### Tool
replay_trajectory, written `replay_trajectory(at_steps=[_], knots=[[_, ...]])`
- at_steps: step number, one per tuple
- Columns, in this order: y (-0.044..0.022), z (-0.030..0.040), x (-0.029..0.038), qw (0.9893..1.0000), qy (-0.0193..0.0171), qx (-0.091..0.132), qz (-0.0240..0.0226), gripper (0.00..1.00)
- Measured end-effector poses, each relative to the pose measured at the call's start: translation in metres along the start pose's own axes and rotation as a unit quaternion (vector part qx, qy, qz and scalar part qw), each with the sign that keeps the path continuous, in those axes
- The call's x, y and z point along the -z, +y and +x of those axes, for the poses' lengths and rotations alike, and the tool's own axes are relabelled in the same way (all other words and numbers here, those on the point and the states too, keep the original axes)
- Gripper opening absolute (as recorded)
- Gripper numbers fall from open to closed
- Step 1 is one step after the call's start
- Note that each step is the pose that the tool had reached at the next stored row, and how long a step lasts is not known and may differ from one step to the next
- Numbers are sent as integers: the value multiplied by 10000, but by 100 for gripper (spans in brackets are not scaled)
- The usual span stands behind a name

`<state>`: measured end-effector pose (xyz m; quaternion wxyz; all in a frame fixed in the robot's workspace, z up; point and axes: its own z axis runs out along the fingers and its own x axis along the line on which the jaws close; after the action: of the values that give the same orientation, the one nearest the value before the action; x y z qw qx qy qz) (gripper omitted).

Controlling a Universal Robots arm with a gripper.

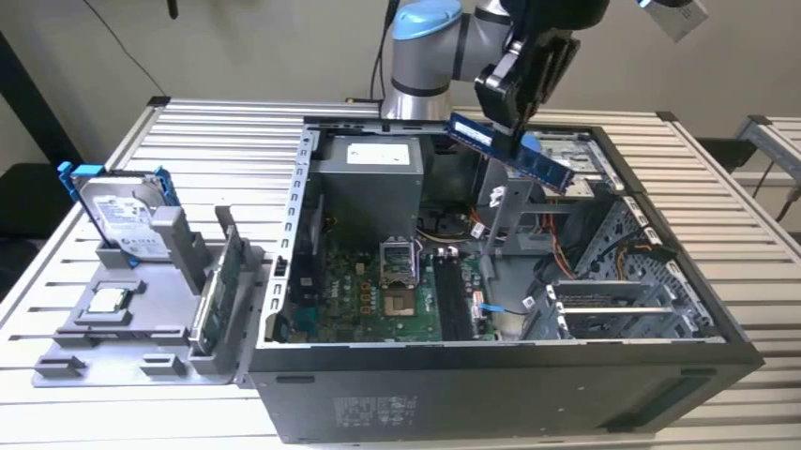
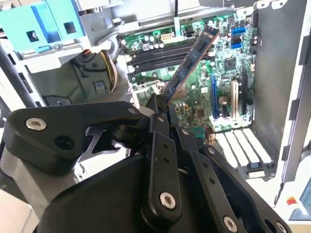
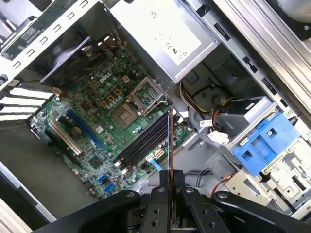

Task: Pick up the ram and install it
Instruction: 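Insert the ram into the slot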

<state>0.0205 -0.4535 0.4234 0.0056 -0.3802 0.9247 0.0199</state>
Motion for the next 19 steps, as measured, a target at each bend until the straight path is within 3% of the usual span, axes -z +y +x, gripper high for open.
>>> replay_trajectory(at_steps=[5,10,15,19], knots=[[0,0,0,9993,-12,-380,10,14],[0,0,0,9973,-24,-737,19,14],[0,0,-1,9938,-36,-1109,28,14],[0,0,0,9900,-45,-1412,36,14]])
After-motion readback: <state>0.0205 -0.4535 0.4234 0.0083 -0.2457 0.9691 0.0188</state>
